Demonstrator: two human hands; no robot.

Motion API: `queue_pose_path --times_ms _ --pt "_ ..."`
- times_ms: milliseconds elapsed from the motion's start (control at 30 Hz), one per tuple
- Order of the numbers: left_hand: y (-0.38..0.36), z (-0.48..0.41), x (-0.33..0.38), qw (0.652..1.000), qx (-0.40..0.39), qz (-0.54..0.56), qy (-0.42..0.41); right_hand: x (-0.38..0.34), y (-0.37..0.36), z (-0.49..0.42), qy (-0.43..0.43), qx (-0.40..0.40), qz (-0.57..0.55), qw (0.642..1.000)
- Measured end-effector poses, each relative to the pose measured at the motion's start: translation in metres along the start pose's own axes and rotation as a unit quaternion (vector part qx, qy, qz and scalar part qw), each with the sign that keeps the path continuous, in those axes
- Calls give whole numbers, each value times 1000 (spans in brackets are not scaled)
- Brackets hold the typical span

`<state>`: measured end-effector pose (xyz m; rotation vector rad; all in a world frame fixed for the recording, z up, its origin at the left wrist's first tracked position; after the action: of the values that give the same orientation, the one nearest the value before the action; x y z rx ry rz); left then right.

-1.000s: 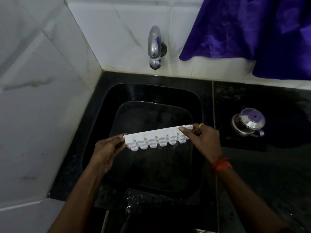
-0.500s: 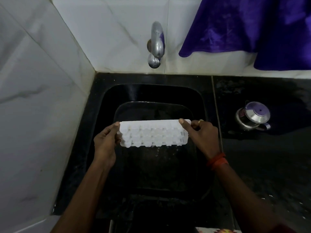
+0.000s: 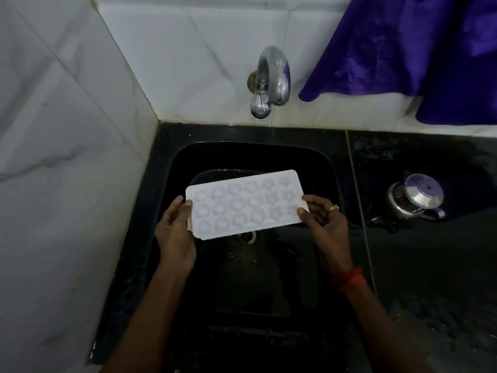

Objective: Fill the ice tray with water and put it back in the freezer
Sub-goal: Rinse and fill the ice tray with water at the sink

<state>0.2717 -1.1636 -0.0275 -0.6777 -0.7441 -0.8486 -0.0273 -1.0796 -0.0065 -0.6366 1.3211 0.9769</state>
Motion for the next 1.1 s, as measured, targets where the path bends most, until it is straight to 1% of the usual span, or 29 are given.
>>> queue_pose_path --times_ms 67,167,200,300,400,467,533,633,733,833,1000,1100 --pt "-4 -3 -3 998 -34 -2 48 5 -5 -3 -10 -16 -12 1000" --pt "-7 -4 -8 991 -76 -49 101 7 -10 -7 -19 -27 -4 999" --pt "-7 -5 -8 990 -75 -65 100 6 -12 -10 -22 -30 7 999" --pt "-5 -8 -2 994 -46 -83 52 -12 -21 -24 -8 -43 79 996" --pt "-10 -11 6 997 -30 -77 10 -52 -40 -58 42 -58 163 984" --pt "-14 -13 12 997 -28 -78 -4 -76 -55 -89 44 -70 181 980" --pt "-18 -12 17 997 -34 -74 -14 -94 -70 -121 10 -88 163 983" --pt "-21 -11 21 995 -39 -83 -29 -119 -92 -153 -51 -116 89 988" --pt "-22 -11 23 993 -37 -98 -46 -131 -107 -170 -80 -128 19 988" --pt "-21 -12 24 994 -27 -92 -53 -133 -114 -174 -93 -127 -17 987" --pt "-20 -16 22 994 -16 -91 -57 -135 -112 -178 -83 -113 -13 990" --pt "-20 -17 22 994 -7 -91 -53 -135 -114 -178 -73 -120 -4 990"
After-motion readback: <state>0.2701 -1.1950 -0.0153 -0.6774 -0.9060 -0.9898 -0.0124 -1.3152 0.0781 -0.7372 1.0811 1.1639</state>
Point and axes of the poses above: each hand's wrist, its own z-axis away from the middle knuckle, its own y-axis out of the back of the hand, x = y × z, the point moved 6 cm from there along -z, towards the middle knuckle, and after that the axes turned 3 degrees about z, right-handed, at the moved point
